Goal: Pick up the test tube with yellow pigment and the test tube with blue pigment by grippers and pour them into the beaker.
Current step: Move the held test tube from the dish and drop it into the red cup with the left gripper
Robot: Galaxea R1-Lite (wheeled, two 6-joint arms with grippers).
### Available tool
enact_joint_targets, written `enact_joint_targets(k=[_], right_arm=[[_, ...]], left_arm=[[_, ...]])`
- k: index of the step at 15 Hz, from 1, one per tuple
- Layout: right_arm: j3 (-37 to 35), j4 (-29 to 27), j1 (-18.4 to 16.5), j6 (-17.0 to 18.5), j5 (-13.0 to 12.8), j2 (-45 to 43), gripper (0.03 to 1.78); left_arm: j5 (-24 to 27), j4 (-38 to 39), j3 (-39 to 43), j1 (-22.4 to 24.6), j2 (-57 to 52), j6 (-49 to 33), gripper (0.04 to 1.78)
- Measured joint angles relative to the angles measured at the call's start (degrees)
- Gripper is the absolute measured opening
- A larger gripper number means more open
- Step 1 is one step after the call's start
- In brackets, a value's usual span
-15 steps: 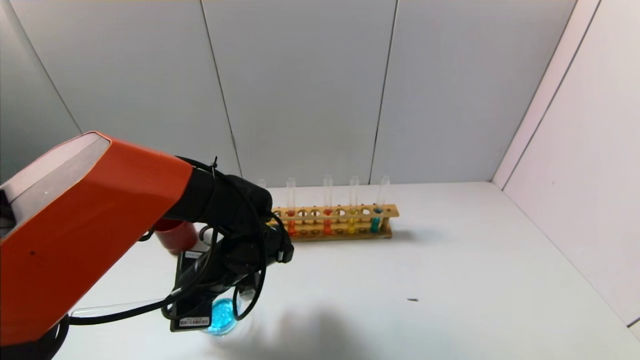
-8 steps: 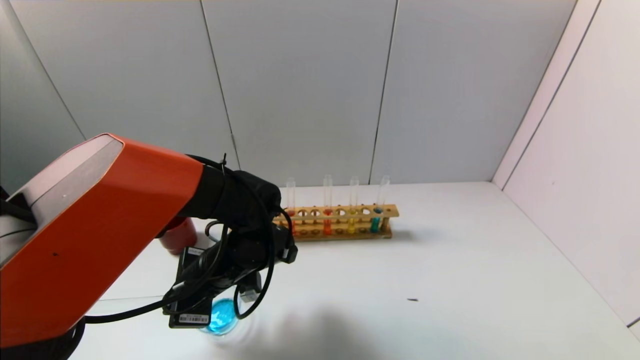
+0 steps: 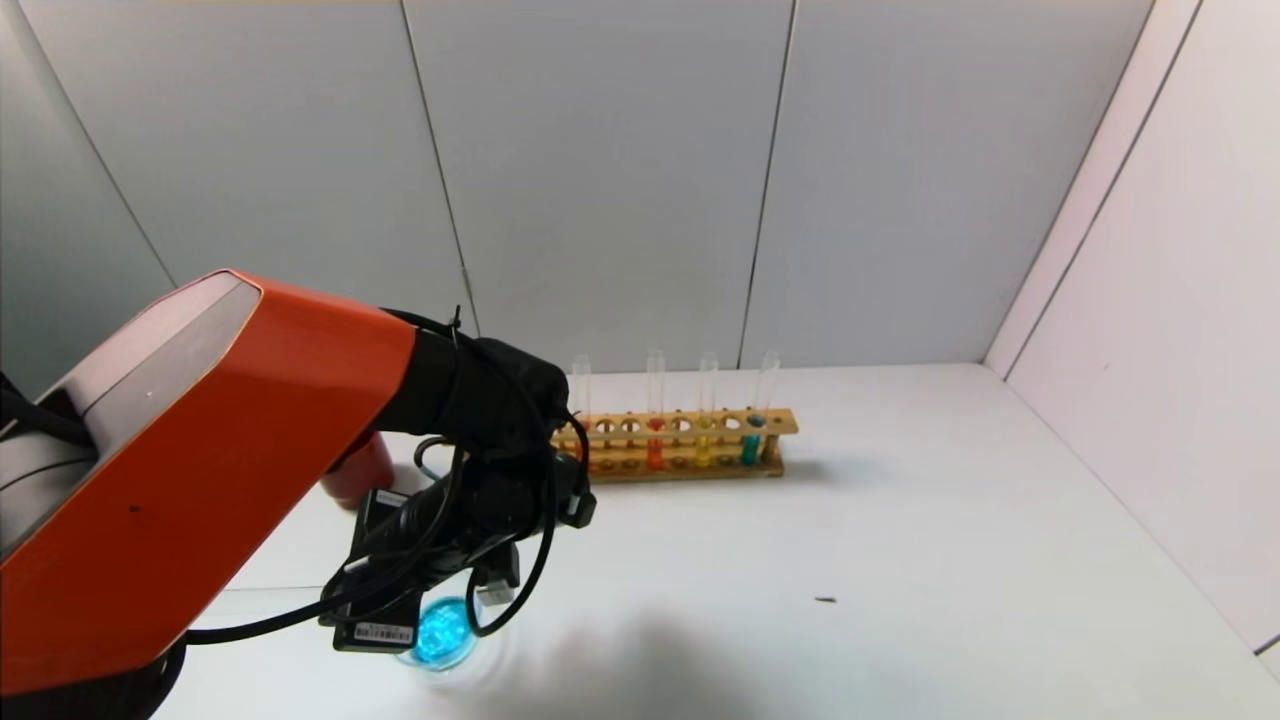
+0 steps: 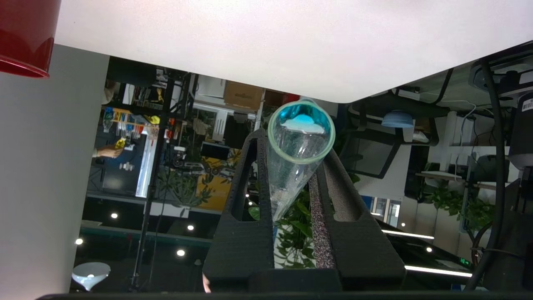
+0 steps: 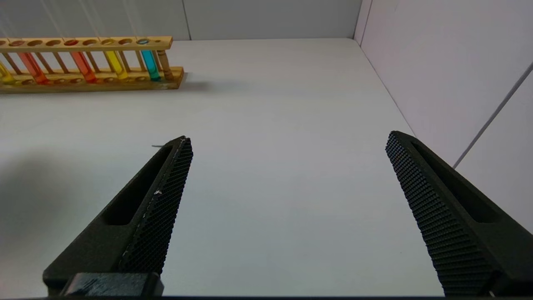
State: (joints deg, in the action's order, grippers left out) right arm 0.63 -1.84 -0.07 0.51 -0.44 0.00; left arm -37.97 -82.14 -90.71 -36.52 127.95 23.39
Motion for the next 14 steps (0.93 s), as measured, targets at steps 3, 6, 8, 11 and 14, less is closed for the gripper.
enact_joint_targets(k=[3,6,8,11,14], right_arm=[[0.0,0.0,0.0,0.01,0.0,0.0,1.7],[0.0,0.0,-0.02,0.01,0.0,0.0,1.7],[0.0,0.0,-0.02,0.01,0.02,0.0,1.7],[0.0,0.0,-0.02,0.01,0.0,0.0,1.7],[0.0,0.0,0.0,0.0,0.0,0.0,1.7]], left_arm=[[-0.09,-0.5,0.06,0.04,0.02,-0.05,0.31],[-0.11,-2.15,-0.35,0.04,-0.34,-0.09,0.31],[-0.11,-3.67,-0.55,0.04,-0.5,-0.07,0.31],[-0.11,-3.63,-0.9,0.01,-0.34,-0.09,0.31],[-0.11,-3.67,-1.05,-0.02,0.09,-0.16,0.31]])
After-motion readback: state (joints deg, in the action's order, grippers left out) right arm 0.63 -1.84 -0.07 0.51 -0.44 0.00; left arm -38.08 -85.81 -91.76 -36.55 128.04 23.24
